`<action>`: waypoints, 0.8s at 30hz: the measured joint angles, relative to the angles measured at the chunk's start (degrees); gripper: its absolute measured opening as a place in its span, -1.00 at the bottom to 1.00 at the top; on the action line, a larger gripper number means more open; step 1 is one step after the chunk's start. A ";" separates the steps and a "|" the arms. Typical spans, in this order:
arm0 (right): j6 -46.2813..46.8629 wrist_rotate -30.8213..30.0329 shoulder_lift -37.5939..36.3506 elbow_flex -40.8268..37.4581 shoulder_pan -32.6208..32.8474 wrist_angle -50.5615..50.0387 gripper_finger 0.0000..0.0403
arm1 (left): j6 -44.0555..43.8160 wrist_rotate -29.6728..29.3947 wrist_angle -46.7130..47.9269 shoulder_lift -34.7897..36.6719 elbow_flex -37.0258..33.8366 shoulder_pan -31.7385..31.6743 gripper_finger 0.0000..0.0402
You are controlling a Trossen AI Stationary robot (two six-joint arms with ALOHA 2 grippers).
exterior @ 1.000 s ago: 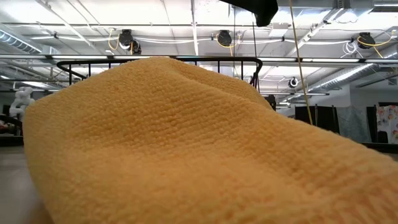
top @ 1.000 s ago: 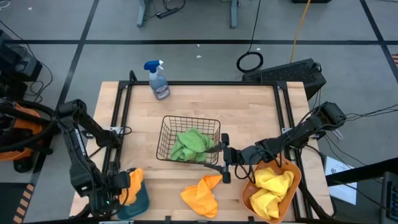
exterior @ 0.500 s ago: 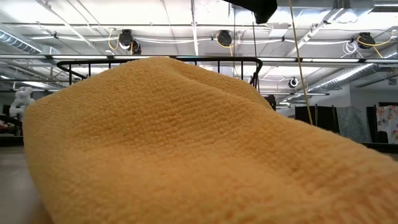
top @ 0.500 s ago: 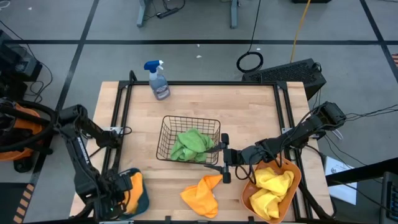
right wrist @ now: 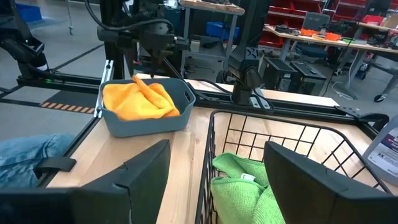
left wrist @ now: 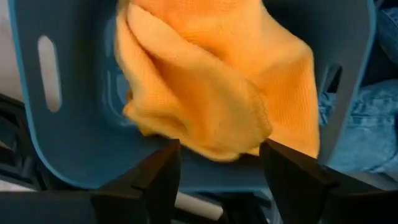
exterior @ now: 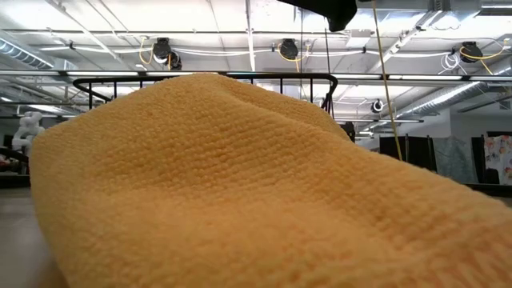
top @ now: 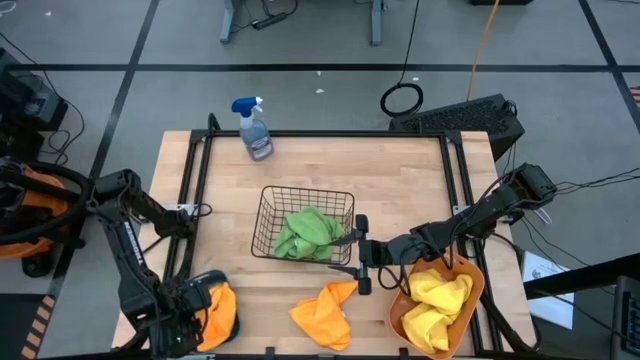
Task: Sort microfiber towel by color & place in baskets
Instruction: Put the top orange microfiber cloth into the blue bin
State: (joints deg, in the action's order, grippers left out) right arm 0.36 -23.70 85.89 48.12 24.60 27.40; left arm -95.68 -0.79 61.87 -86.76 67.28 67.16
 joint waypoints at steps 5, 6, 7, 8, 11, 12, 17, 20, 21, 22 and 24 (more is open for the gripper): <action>-0.26 0.00 0.00 0.00 -0.02 -0.11 0.25 | 0.43 3.06 0.22 0.11 1.43 0.07 0.12; -0.44 0.00 0.00 0.00 -0.01 -0.10 0.25 | 0.47 3.42 0.20 0.30 1.55 0.07 0.12; -0.55 0.00 0.00 0.00 0.00 -0.11 0.25 | 0.44 3.48 0.20 0.56 1.61 0.07 0.12; -0.65 0.00 0.00 0.00 0.00 -0.09 0.25 | 0.45 3.33 0.20 0.71 1.76 0.05 0.12; -0.99 0.01 0.00 0.00 -0.01 -0.05 0.25 | 2.70 -1.02 -0.26 0.71 2.02 0.00 0.11; -1.04 0.00 0.00 0.00 0.00 -0.05 0.25 | 3.93 -3.58 -0.72 0.67 1.91 -0.01 0.10; -0.98 1.43 0.00 0.00 -0.02 -0.21 0.25 | 11.18 -9.50 -5.08 -0.55 -0.78 -1.02 -0.09; -0.52 4.83 0.00 0.00 0.02 -1.32 0.25 | 13.24 -7.90 -4.35 -3.36 -2.19 -1.75 -0.35; 0.06 5.67 0.10 0.00 0.17 -1.87 0.25 | 13.83 -7.31 -4.02 -4.43 -2.53 -2.05 -0.45; 0.69 5.89 0.22 0.00 0.30 -2.19 0.25 | 14.57 -7.13 -4.08 -5.39 -2.93 -2.05 -0.56; 1.80 6.02 0.26 0.00 0.71 -3.52 0.25 | 16.59 -6.92 -4.77 -7.36 -3.50 -2.05 -0.78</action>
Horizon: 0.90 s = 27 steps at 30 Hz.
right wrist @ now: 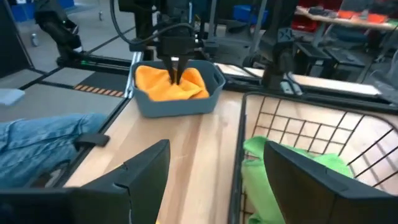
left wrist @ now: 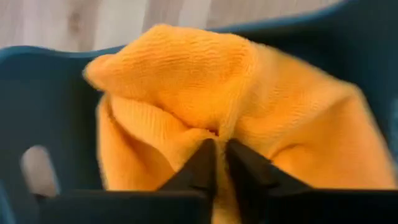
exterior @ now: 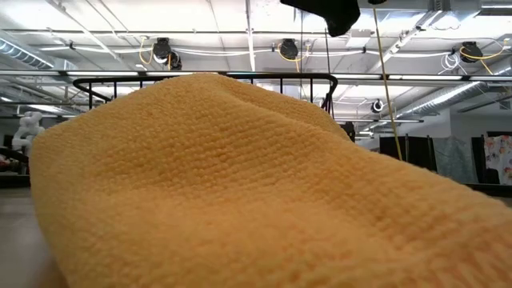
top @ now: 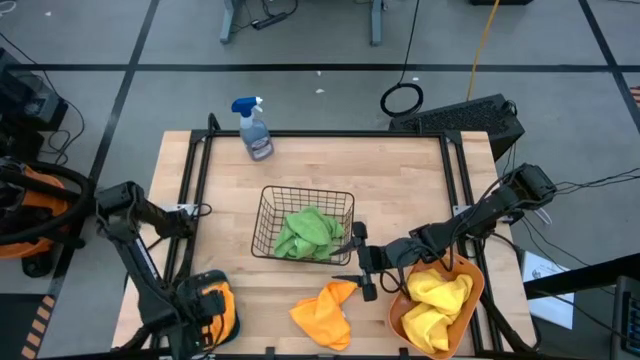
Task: Sort microfiber towel by color & place in baskets
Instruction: Put the top orange microfiber cloth into the blue bin, then put the orange microfiber cloth into the blue bin
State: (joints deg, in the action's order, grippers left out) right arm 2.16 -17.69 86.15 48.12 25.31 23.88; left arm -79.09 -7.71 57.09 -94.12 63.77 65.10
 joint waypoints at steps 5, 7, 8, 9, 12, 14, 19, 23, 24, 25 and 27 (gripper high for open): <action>2.05 -0.03 0.00 0.00 0.94 -0.12 0.25 | 0.82 -0.01 -0.12 -2.37 -0.35 0.02 -0.90; 3.14 -0.14 0.00 0.00 1.48 -0.13 0.25 | 0.49 0.01 1.03 -2.19 -0.06 0.05 -0.79; 3.68 -0.12 0.00 0.00 1.84 -0.13 0.25 | 0.55 0.04 1.45 -1.91 0.13 0.19 -0.73; 4.02 0.04 0.00 0.00 2.18 -0.20 0.25 | 0.55 0.08 1.84 -1.49 0.43 0.28 -0.66; 6.04 0.07 0.27 0.00 3.65 -3.43 0.25 | 0.54 0.12 4.77 0.33 1.14 0.33 -0.47; 9.33 0.05 0.81 0.00 5.04 -7.29 0.25 | 0.91 0.12 6.42 1.56 1.52 0.35 -0.34; 19.09 -0.36 3.74 0.00 9.91 -10.27 0.25 | 4.22 -0.75 8.81 4.95 1.85 0.33 -0.07; 21.28 -3.91 7.62 0.15 13.76 -7.75 0.25 | 5.85 -4.29 8.93 6.22 1.85 0.25 0.02; 21.66 -4.70 8.63 0.88 14.33 -7.62 0.25 | 6.15 -4.66 8.78 6.22 1.85 0.18 0.03; 21.95 -5.20 9.81 1.86 14.69 -7.57 0.26 | 6.43 -5.15 8.75 6.22 1.85 0.15 0.03; 22.22 -5.95 12.27 4.64 14.88 -8.77 0.27 | 6.63 -6.74 8.55 6.22 1.85 0.15 0.03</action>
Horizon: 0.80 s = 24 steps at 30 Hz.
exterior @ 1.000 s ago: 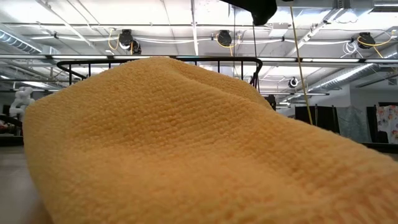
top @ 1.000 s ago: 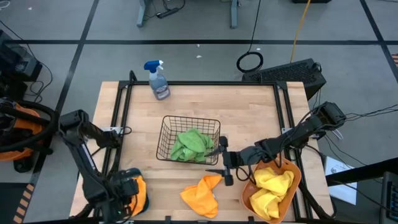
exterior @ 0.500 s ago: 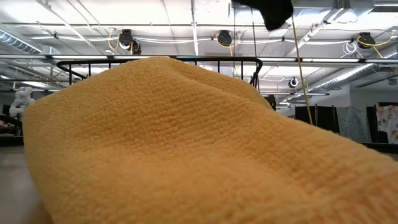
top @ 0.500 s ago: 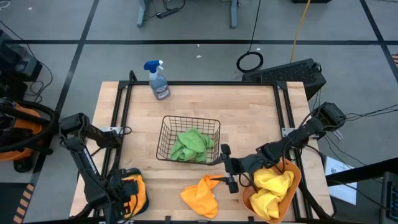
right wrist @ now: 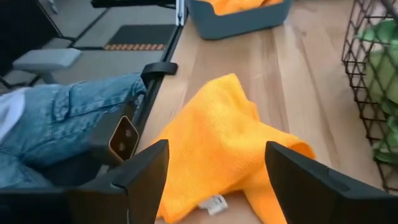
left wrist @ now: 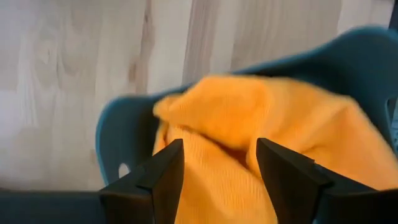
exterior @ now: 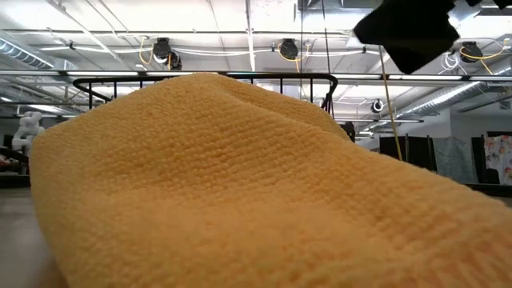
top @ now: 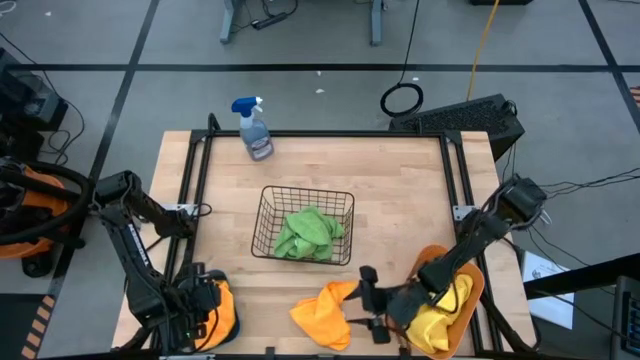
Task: Sort microfiber towel by color & place in baskets
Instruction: Put the orange microfiber cloth into the blue bin
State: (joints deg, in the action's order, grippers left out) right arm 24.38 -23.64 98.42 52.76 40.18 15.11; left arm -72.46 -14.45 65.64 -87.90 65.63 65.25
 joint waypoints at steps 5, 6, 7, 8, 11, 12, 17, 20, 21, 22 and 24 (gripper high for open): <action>-0.34 -0.06 6.91 11.03 -1.46 -12.01 0.35 | 3.16 -5.35 -2.04 0.00 0.00 0.00 0.03; 0.11 0.06 8.28 13.56 -1.93 -15.27 0.37 | 4.12 -6.41 -2.66 0.00 0.00 0.00 0.03; 0.79 0.32 9.58 16.07 -2.44 -18.91 0.38 | 5.14 -7.68 -3.00 0.00 0.00 -0.06 0.03; 1.49 1.13 10.86 18.59 -2.96 -22.36 0.40 | 5.97 -8.65 -3.02 0.00 0.00 -0.11 0.03; 4.08 4.52 14.43 25.76 -4.32 -30.82 0.42 | 8.04 -10.71 -3.52 0.00 0.00 -0.36 0.03; 4.74 6.07 15.71 27.82 -4.72 -33.18 0.42 | 8.53 -11.27 -3.52 0.00 0.00 -0.42 0.03; 4.61 13.81 21.72 33.44 -6.53 -35.73 0.39 | 10.03 -19.38 -3.65 0.00 0.00 -1.07 0.03; 4.03 15.08 24.45 34.44 -7.52 -35.89 0.36 | 10.38 -24.96 -3.86 0.00 0.02 -1.29 0.03; 4.02 15.02 25.19 34.50 -7.92 -36.38 0.34 | 10.42 -26.39 -3.88 0.00 0.00 -1.45 0.03; 4.22 15.02 25.85 34.59 -8.37 -36.71 0.32 | 10.49 -27.65 -3.89 0.00 0.01 -1.55 0.03; 4.80 15.00 26.67 34.70 -8.95 -37.29 0.27 | 11.32 -28.98 -4.06 0.00 0.01 -1.81 0.03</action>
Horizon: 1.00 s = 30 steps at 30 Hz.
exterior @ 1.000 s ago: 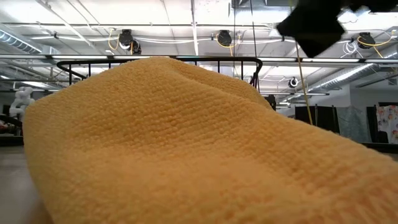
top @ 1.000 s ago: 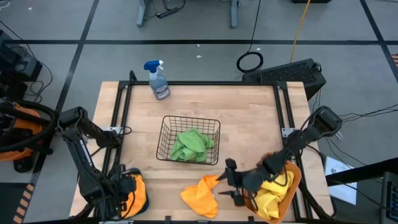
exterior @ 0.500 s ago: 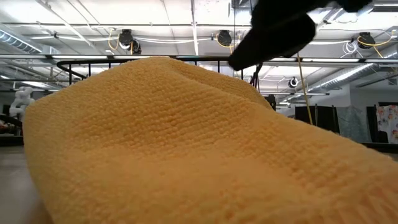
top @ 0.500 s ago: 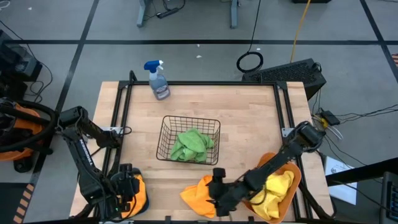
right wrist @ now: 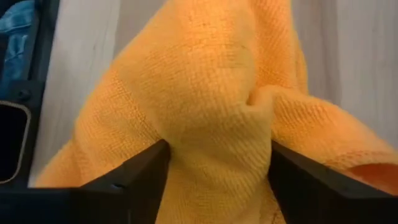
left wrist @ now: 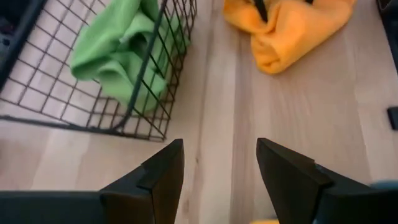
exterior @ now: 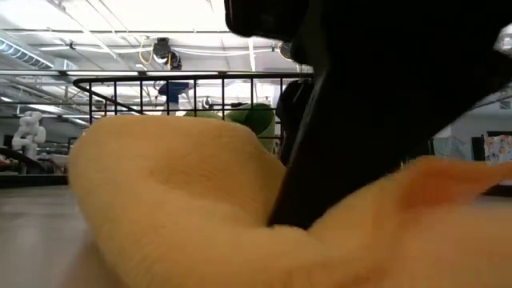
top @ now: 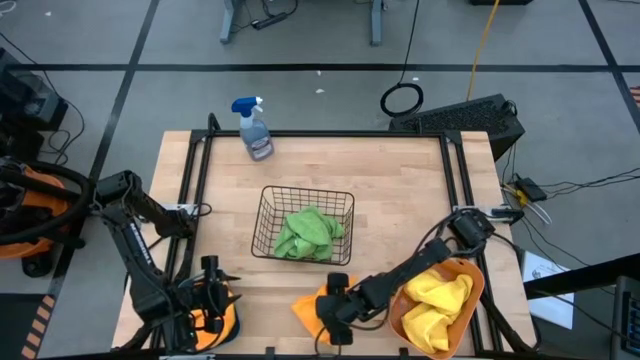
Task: Sort microfiber towel by color & place in baskets
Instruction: Put the orange microfiber cloth into the blue bin
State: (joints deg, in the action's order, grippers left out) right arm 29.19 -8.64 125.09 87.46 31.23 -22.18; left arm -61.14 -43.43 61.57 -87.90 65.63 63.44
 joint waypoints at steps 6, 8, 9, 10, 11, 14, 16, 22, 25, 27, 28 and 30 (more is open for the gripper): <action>-1.24 1.00 1.04 0.18 -0.87 -0.28 -0.14 | 5.22 -1.36 -5.85 -0.03 -0.01 -1.42 0.03; -1.26 1.02 1.06 0.17 -0.93 -0.25 -0.38 | 8.49 -2.21 -9.24 -0.04 -0.01 -1.82 0.03; -1.34 1.06 1.08 0.14 -0.93 -0.14 -0.51 | 10.67 -2.55 -11.49 -0.03 -0.01 -2.05 0.03; -1.59 1.14 1.05 0.13 -0.91 0.00 -0.64 | 12.92 -2.59 -13.71 -0.04 -0.01 -2.23 0.03; -1.99 1.24 0.97 0.11 -0.91 0.13 -0.78 | 15.48 -2.58 -15.93 -0.04 -0.01 -2.41 0.03; -3.23 1.26 0.97 0.03 -0.73 1.57 -0.93 | 22.51 -2.62 -22.47 -0.06 -0.01 -2.84 0.03; -3.31 1.28 0.87 0.03 -0.73 2.53 -0.90 | 26.52 -2.70 -26.39 -0.42 -0.01 -3.22 0.03; -7.94 -2.30 -1.78 1.32 -0.58 1.86 -0.97 | 34.72 -2.75 -32.51 -2.48 -0.01 -4.37 0.03; -10.71 -6.06 -5.21 1.86 -0.10 2.03 -0.97 | 35.10 -3.47 -32.76 -2.86 -0.01 -4.88 0.03; -12.59 -9.08 -7.71 1.86 0.28 1.77 -0.98 | 35.14 -4.69 -32.78 -2.86 -0.01 -5.21 0.03; -13.58 -11.16 -9.03 1.86 0.68 1.01 -0.98 | 35.43 -5.39 -32.83 -2.86 -0.01 -5.37 0.03; -15.33 -16.27 -11.82 1.86 1.74 -0.05 -0.98 | 36.85 -6.70 -33.00 -2.86 -0.01 -5.40 0.03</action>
State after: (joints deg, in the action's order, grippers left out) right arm 13.86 -24.91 113.27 89.32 32.97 -22.23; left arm -24.28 -50.13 28.58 -90.76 65.63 58.04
